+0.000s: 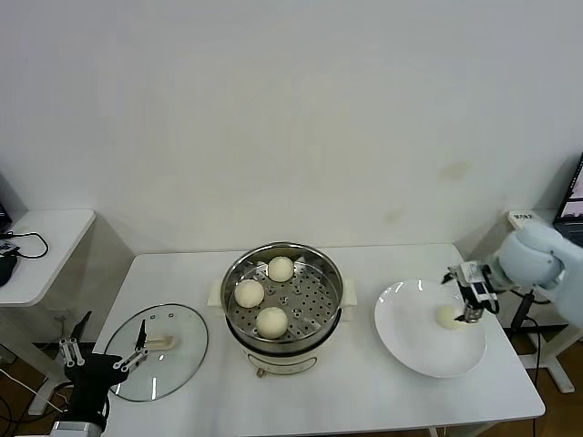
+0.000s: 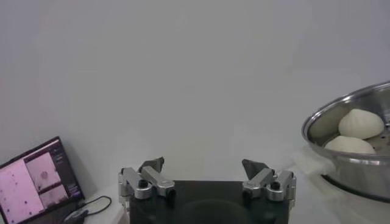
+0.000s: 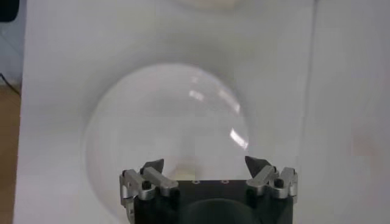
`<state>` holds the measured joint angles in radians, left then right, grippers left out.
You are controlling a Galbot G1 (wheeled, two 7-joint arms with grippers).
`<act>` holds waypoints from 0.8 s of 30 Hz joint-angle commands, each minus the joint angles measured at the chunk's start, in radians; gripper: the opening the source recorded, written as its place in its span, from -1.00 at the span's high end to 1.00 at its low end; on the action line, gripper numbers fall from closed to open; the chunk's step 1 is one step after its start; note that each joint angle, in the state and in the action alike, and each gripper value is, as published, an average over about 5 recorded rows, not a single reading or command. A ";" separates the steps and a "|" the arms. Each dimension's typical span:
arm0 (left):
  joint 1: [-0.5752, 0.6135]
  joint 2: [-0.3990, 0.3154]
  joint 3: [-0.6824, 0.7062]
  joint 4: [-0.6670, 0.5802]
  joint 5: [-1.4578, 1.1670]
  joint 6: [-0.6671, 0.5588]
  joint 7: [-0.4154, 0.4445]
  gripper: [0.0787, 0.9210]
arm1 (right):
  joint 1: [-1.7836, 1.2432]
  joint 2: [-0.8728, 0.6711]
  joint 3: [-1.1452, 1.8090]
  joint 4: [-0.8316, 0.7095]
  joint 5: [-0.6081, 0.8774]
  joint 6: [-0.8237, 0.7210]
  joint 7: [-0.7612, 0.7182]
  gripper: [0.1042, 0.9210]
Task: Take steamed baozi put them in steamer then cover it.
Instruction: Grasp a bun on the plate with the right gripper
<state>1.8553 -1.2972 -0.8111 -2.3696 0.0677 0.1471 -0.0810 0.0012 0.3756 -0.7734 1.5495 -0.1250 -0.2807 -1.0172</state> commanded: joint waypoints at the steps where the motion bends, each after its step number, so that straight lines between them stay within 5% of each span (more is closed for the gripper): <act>1: 0.001 0.002 -0.005 0.000 0.000 0.000 0.001 -0.77 | -0.258 0.074 0.220 -0.223 -0.098 0.030 0.031 -0.76; 24: 0.005 -0.012 -0.024 0.011 0.001 0.002 0.003 -0.77 | -0.279 0.297 0.265 -0.439 -0.151 0.075 0.056 -0.75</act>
<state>1.8596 -1.3097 -0.8345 -2.3594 0.0688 0.1486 -0.0785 -0.2489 0.5989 -0.5366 1.1875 -0.2574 -0.2134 -0.9663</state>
